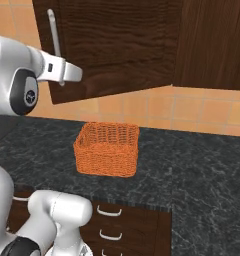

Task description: Open the cabinet, pick up the bread from the cabinet and place it in the basket. Then move the basket to the dining counter.

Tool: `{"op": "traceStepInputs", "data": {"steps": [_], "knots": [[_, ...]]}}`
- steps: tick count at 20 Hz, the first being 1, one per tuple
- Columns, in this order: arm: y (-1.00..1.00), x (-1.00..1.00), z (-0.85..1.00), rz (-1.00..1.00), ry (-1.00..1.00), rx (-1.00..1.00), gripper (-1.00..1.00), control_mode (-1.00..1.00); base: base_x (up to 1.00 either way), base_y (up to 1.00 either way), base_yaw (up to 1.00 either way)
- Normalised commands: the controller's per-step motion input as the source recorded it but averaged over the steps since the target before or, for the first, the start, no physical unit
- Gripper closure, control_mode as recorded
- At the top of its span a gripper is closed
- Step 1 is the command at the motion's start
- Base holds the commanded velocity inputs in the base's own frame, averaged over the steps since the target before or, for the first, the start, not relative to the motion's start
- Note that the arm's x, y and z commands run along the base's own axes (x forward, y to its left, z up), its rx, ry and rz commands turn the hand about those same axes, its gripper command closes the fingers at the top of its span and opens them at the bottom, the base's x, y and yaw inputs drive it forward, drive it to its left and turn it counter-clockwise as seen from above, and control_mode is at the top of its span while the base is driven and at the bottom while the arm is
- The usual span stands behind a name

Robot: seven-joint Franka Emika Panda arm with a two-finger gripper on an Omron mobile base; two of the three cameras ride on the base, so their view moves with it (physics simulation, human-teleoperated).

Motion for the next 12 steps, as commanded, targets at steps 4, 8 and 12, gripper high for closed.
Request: {"op": "traceStepInputs", "data": {"steps": [4, 8, 12], "knots": [[-0.57, -1.00, 0.00, -0.12, 0.00, 0.18, 1.00, -1.00, 0.00, 0.00, 0.00], [-0.26, -0.57, 0.00, -0.04, 0.01, 0.15, 1.00, -1.00, 0.00, 0.00, 0.00], [0.40, -0.29, -0.03, 0.00, 0.02, -0.02, -1.00, -1.00, 0.00, 0.00, 0.00]]}}
